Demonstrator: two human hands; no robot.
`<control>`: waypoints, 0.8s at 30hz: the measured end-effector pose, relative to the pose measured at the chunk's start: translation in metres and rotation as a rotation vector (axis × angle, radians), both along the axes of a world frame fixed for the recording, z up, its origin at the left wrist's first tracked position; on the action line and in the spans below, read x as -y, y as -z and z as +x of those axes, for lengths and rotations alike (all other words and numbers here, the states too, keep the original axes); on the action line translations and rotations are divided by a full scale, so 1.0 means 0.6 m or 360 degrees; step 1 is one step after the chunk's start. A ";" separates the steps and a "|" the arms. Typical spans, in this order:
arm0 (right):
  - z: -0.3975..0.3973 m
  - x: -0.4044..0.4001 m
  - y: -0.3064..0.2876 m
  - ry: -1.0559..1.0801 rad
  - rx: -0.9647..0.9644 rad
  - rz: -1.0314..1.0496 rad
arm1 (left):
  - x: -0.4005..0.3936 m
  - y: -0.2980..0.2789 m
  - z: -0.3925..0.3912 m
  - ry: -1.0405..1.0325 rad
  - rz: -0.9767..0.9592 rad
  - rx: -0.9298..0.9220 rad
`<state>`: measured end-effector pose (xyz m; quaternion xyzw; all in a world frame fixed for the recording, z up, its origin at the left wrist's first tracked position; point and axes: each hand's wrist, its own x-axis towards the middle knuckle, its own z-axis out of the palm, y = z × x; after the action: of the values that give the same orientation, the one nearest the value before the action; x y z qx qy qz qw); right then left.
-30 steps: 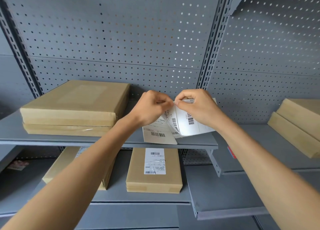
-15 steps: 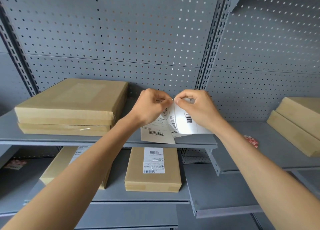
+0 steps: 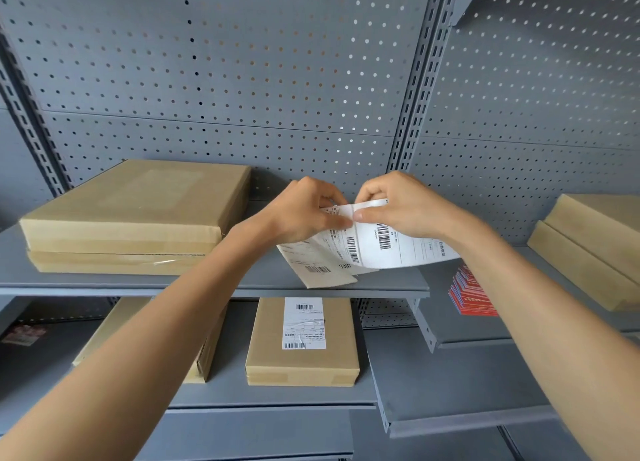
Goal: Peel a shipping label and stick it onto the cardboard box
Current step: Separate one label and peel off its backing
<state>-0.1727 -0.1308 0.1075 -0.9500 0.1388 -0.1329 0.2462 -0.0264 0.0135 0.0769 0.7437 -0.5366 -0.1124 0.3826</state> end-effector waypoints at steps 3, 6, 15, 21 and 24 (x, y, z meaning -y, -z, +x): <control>-0.005 0.002 0.003 0.0023 -0.0003 0.0001 | 0.002 -0.002 -0.002 0.0049 0.0094 0.0021; -0.007 0.002 0.006 0.0046 -0.0025 -0.0057 | 0.003 0.002 -0.002 0.0052 0.0066 -0.0020; -0.009 -0.005 0.014 0.0027 0.0144 -0.0004 | 0.001 0.026 -0.002 0.0007 -0.0228 -0.0135; -0.012 -0.004 0.018 0.0003 0.0126 0.0068 | -0.003 0.027 0.000 -0.0025 -0.0183 -0.0105; -0.013 -0.002 0.013 -0.0026 -0.0006 0.0163 | -0.008 0.017 -0.001 -0.0049 -0.0129 -0.0002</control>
<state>-0.1807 -0.1295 0.0995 -0.9375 0.1382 -0.1219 0.2952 -0.0269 0.0185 0.0670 0.7356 -0.5290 -0.0852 0.4145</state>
